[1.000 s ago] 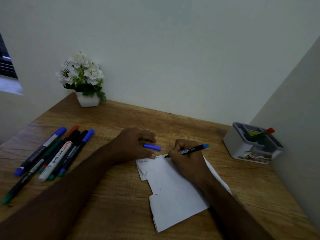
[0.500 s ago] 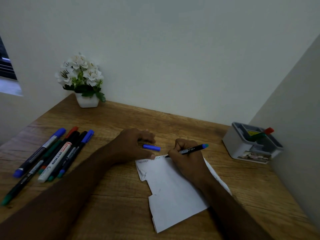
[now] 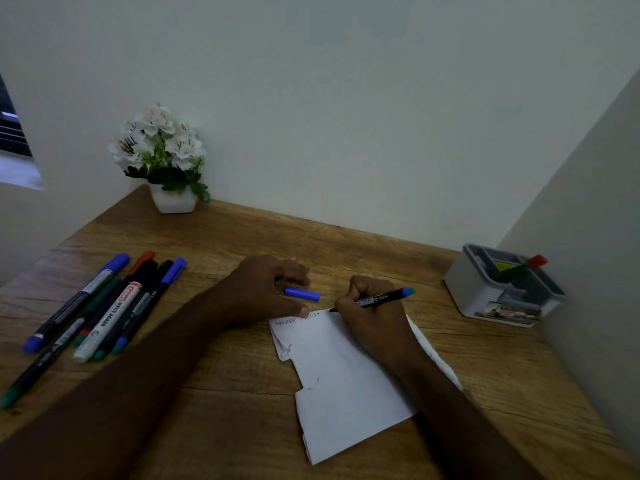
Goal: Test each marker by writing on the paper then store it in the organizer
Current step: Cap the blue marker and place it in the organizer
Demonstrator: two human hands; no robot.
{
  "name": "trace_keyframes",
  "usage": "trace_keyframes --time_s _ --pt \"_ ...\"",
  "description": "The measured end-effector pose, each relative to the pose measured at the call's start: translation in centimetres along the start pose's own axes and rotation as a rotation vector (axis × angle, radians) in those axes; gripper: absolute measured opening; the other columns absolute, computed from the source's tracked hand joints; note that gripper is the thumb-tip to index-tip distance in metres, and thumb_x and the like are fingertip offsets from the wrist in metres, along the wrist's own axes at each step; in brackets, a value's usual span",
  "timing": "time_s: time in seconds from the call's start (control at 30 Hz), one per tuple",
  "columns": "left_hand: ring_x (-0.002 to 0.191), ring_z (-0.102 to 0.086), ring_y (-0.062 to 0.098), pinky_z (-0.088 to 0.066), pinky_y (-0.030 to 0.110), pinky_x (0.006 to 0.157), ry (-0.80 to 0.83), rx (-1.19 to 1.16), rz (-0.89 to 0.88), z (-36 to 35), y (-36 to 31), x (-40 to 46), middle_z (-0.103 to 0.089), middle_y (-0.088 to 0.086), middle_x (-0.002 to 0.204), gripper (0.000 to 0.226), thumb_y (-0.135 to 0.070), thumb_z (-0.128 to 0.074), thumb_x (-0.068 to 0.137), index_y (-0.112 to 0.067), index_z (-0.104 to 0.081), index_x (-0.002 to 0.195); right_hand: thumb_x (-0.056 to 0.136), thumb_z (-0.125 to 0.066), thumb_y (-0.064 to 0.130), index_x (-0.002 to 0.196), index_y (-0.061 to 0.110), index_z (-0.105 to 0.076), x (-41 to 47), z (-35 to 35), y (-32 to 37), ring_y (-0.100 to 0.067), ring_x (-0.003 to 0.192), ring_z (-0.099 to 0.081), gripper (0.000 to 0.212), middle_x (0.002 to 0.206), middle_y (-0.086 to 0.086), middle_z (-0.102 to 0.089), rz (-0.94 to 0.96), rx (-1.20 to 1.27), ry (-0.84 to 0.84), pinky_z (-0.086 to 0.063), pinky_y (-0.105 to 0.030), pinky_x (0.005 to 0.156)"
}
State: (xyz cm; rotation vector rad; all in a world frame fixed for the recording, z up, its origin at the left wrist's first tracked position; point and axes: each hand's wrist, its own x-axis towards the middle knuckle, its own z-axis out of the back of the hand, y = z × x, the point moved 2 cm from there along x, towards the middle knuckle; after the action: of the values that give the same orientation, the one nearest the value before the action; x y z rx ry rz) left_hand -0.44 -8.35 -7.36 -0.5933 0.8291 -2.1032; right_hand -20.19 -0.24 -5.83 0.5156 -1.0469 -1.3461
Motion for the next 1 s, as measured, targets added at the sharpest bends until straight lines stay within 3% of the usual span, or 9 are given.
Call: trace_keyframes --time_s 0.2,0.43,0.73,1.0 --pt "0.137 -0.037 0.001 -0.032 0.037 0.116 0.008 0.020 -0.009 0.02 -0.12 0.01 -0.056 -0.016 0.138 0.080 -0.073 -0.069 0.048 -0.034 -0.067 0.118 0.074 -0.064 0.004 0.052 0.018 -0.042 0.00 0.03 -0.12 -0.006 0.050 -0.041 0.034 0.049 0.006 -0.045 -0.013 0.004 -0.010 -0.033 -0.027 0.046" --pt "0.137 -0.039 0.002 -0.033 0.040 0.115 0.007 0.018 -0.010 0.02 -0.12 0.00 -0.056 -0.015 0.138 0.078 -0.072 -0.069 0.050 -0.034 -0.067 0.118 0.068 -0.060 0.022 0.052 0.017 -0.041 0.12 0.07 -0.38 -0.009 0.051 -0.041 0.025 0.050 0.003 -0.045 -0.006 -0.015 -0.014 -0.033 -0.034 0.048" --pt "0.136 -0.039 0.001 -0.032 0.035 0.115 0.008 0.022 -0.008 0.10 -0.19 -0.02 -0.055 -0.014 0.138 0.077 -0.071 -0.070 0.049 -0.034 -0.068 0.117 0.073 -0.063 0.008 0.052 0.019 -0.041 0.01 0.05 -0.29 -0.008 0.051 -0.040 0.033 0.051 0.004 -0.044 -0.006 0.017 -0.005 -0.032 -0.031 0.049" --pt "0.136 -0.039 0.000 -0.032 0.037 0.116 0.002 0.014 -0.006 0.12 -0.37 -0.14 -0.055 -0.015 0.138 0.078 -0.070 -0.071 0.050 -0.034 -0.067 0.118 0.069 -0.059 0.018 0.052 0.018 -0.039 -0.05 0.15 -0.23 -0.009 0.051 -0.038 0.027 0.050 0.004 -0.042 0.001 -0.004 0.004 -0.031 -0.035 0.049"
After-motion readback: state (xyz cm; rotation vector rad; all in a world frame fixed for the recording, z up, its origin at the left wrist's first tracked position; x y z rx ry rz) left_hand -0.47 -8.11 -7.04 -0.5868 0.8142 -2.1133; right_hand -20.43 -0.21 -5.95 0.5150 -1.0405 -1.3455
